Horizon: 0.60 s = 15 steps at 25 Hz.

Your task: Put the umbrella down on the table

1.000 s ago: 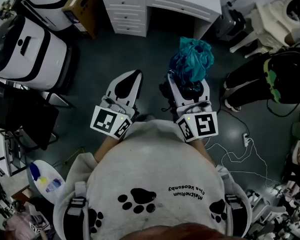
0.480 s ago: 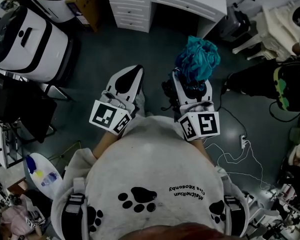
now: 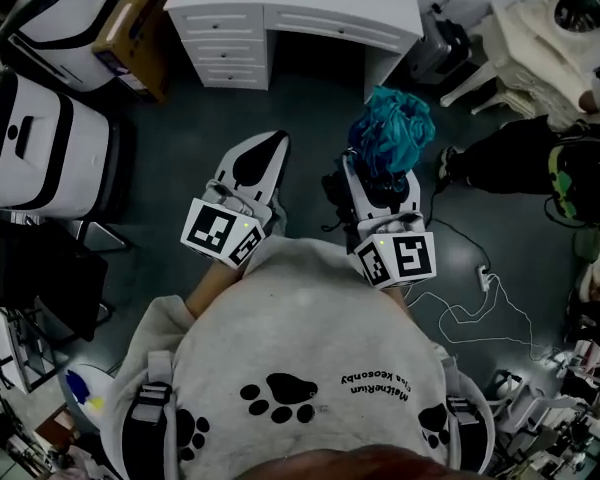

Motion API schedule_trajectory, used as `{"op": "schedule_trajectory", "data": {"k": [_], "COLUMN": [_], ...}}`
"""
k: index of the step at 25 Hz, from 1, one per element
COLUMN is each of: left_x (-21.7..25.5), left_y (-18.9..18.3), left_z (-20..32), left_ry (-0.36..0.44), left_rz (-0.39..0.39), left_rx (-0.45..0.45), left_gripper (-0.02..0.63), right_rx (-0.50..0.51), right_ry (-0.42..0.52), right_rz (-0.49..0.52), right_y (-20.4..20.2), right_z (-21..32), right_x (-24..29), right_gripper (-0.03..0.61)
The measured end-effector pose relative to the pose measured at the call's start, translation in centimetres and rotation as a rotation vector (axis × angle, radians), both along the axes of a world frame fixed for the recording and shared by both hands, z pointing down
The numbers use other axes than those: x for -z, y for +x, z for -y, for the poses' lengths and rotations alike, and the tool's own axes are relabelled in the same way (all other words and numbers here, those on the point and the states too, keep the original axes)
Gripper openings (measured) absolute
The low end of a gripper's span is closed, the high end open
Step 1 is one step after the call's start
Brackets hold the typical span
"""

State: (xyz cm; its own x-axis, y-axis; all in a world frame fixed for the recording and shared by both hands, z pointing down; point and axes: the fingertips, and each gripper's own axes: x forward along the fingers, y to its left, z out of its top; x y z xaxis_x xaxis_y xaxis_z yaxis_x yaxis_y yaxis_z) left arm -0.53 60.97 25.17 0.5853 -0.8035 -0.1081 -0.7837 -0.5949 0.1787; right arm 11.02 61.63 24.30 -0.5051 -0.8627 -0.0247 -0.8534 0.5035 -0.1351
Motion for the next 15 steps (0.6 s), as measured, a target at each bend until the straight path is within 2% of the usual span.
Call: {"op": "schedule_trajectory", "data": {"k": [12, 15], "left_x": [1.9, 2.1], "left_y": [-6.3, -7.2], "left_z": [19.0, 21.8], "left_ry": [0.001, 0.001], "left_rz": [0.021, 0.026], "left_rx": [-0.097, -0.132], "left_gripper": [0.018, 0.018], "right_rx": [-0.13, -0.158], "right_ry": [-0.022, -0.028], "right_rz": [0.045, 0.06], "right_y": [-5.3, -6.4], "right_z": [18.2, 20.9], "right_x": [1.4, 1.5], "right_gripper": [0.279, 0.279]}}
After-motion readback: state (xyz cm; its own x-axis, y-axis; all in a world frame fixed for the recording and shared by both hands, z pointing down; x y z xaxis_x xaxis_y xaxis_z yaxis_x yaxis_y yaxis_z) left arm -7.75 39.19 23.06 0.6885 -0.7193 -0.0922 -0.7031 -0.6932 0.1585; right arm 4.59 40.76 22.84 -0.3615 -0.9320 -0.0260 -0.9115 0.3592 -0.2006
